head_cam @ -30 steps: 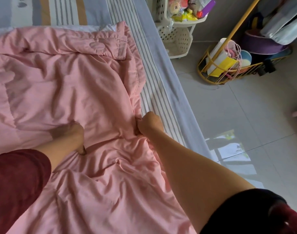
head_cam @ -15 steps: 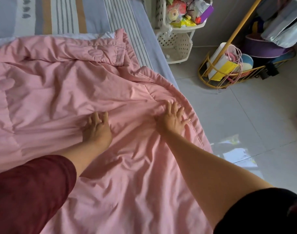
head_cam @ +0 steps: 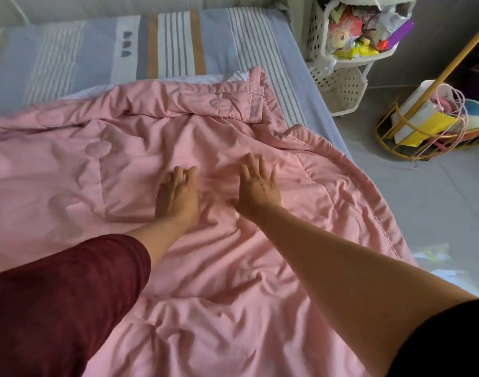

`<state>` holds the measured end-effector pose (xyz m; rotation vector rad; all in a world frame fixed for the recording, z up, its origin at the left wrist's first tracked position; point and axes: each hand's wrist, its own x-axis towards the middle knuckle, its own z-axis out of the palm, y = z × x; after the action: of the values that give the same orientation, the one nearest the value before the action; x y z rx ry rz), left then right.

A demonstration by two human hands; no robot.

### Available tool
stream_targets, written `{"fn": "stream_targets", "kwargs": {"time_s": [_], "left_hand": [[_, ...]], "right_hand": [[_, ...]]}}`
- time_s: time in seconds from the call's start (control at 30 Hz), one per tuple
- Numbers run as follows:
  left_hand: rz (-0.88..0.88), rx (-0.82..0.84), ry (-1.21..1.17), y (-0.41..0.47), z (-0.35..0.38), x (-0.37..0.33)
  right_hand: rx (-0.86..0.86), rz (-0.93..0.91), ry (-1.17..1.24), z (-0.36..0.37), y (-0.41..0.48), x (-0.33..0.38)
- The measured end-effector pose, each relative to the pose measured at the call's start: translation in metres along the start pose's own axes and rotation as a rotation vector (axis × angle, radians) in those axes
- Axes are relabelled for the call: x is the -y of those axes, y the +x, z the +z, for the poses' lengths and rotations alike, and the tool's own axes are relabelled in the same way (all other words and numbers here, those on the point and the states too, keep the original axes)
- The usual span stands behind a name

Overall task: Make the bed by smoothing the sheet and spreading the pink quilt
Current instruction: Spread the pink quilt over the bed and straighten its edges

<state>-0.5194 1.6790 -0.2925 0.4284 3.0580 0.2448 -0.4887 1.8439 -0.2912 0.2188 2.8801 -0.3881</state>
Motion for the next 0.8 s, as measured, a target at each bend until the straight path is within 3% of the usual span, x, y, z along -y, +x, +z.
{"fn": "stream_targets", "kwargs": {"time_s": [0.07,0.13,0.2,0.27,0.4,0.5,0.6,0.67,0.73,0.8], "left_hand": [[-0.081,-0.009,0.021,0.014,-0.005,0.028],[-0.26,0.101,0.006,0.027,-0.006,0.058],[-0.404,0.223,0.011,0.036,0.0,0.083],[-0.442,0.224,0.017,0.043,0.011,0.099],[-0.293,0.201,-0.05,0.044,0.02,0.104],[-0.128,0.189,-0.033,0.032,0.013,0.097],[-0.113,-0.09,-0.099,0.062,-0.015,0.083],[0.009,-0.221,-0.12,0.103,-0.031,0.075],[0.082,-0.15,-0.112,0.132,-0.021,0.076],[0.033,-0.036,-0.12,0.14,0.012,0.083]], "right_hand": [[0.117,0.038,0.05,0.0,0.016,0.014],[0.18,0.126,0.111,0.004,0.035,0.018],[0.26,0.177,0.016,0.011,0.055,0.022],[0.298,0.222,-0.02,0.015,0.071,0.033],[0.063,0.312,-0.033,0.016,0.071,0.046],[-0.077,0.215,-0.163,0.033,0.051,0.044],[-0.382,0.128,-0.101,0.017,0.066,0.037],[-0.555,0.194,-0.055,-0.006,0.097,0.032],[-0.49,0.31,-0.037,-0.002,0.116,0.022],[-0.328,0.357,-0.061,0.02,0.122,0.013]]}}
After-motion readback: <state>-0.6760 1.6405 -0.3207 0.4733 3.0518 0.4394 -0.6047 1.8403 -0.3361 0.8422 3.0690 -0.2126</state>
